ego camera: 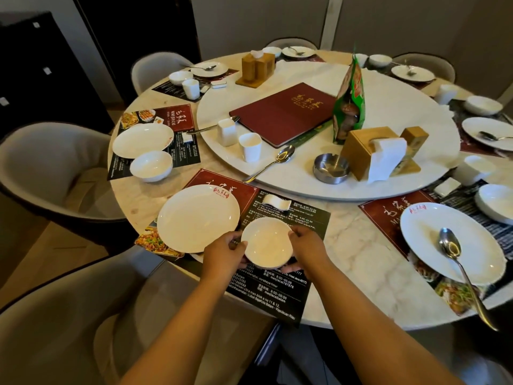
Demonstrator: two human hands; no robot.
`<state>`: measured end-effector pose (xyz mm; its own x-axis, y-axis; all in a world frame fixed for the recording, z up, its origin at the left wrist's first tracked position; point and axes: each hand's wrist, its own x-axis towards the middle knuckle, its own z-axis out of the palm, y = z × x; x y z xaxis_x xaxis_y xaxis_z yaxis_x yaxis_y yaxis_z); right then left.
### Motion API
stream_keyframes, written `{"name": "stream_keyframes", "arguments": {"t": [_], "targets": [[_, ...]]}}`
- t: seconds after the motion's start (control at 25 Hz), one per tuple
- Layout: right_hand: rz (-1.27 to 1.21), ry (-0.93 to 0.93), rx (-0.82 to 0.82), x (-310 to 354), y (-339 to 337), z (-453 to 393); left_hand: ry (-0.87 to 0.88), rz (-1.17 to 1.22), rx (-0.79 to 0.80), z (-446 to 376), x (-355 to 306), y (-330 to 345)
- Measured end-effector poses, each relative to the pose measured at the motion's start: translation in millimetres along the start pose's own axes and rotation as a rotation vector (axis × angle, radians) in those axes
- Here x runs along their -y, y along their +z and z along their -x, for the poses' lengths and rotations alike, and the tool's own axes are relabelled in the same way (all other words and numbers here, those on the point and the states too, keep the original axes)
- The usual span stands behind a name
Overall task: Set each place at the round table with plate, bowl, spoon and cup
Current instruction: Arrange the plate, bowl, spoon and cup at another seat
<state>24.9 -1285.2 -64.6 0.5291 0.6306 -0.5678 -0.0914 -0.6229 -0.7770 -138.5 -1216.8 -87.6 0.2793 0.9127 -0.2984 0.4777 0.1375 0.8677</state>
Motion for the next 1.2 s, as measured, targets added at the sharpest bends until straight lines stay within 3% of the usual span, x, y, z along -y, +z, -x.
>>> {"name": "stream_keyframes", "arguments": {"t": [0.16, 0.28, 0.52, 0.72, 0.96, 1.2], "targets": [[0.396, -0.163, -0.110, 13, -5, -9, 0.111, -0.299, -0.065, -10, -14, -10], [0.392, -0.294, -0.144, 36, -2, -30, 0.194, -0.356, -0.155, -41, -32, -16], [0.250, -0.367, -0.089, 79, 9, -84, 0.060, -0.170, -0.158, -138, -75, 2], [0.110, -0.266, -0.052, 87, 11, -119, -0.095, -0.024, -0.132, -182, -84, 19], [-0.163, -0.130, 0.072, 95, 33, -123, -0.201, 0.349, -0.072, -153, -82, 7], [-0.185, -0.143, 0.086, 90, 67, -88, -0.191, 0.424, 0.008, -83, -59, -31]]}}
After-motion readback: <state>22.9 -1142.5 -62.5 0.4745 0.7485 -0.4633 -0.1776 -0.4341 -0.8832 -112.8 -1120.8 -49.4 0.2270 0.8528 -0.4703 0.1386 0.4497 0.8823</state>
